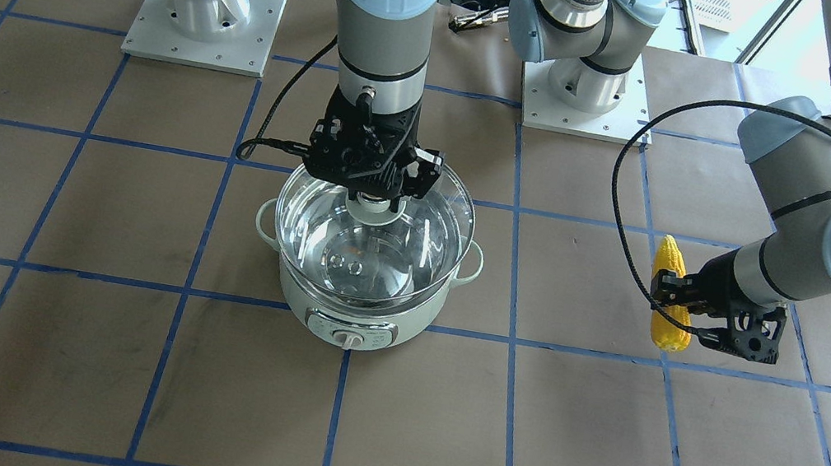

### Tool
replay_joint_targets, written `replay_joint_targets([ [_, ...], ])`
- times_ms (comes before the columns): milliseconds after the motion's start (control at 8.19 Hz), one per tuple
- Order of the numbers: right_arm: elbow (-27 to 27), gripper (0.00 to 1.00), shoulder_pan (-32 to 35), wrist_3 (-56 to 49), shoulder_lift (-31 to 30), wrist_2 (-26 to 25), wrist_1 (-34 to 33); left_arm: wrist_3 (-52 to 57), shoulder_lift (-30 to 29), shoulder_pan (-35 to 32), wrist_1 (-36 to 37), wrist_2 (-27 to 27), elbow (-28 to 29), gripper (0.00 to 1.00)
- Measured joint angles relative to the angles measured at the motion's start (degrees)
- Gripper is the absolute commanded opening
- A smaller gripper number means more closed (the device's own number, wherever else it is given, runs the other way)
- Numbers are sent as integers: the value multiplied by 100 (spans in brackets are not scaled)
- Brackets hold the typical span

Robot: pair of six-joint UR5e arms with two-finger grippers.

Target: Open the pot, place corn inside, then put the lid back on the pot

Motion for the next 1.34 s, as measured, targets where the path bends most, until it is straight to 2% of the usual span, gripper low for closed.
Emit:
replay_joint_targets([
  [366,-46,0,-1074,-1223,-701,71,1060,-621,50,-677,-1150,-24,1190,0],
  [611,-53,0,-2049,-2619,-1191,-34,1805,-1687,7,-1633,-1347,-130,1611,0],
  [733,-49,0,-2381,-3186,-1341,-149,2020,-2242,-52,-2153,-1195,-177,1695,0],
  [977,5,0,-2611,-3685,-1453,-306,2197,-3040,-150,-3039,-987,-212,1747,0],
  [1344,29,0,-2649,-3763,-1475,-354,2205,-3909,-291,-3776,-847,-360,1756,0],
])
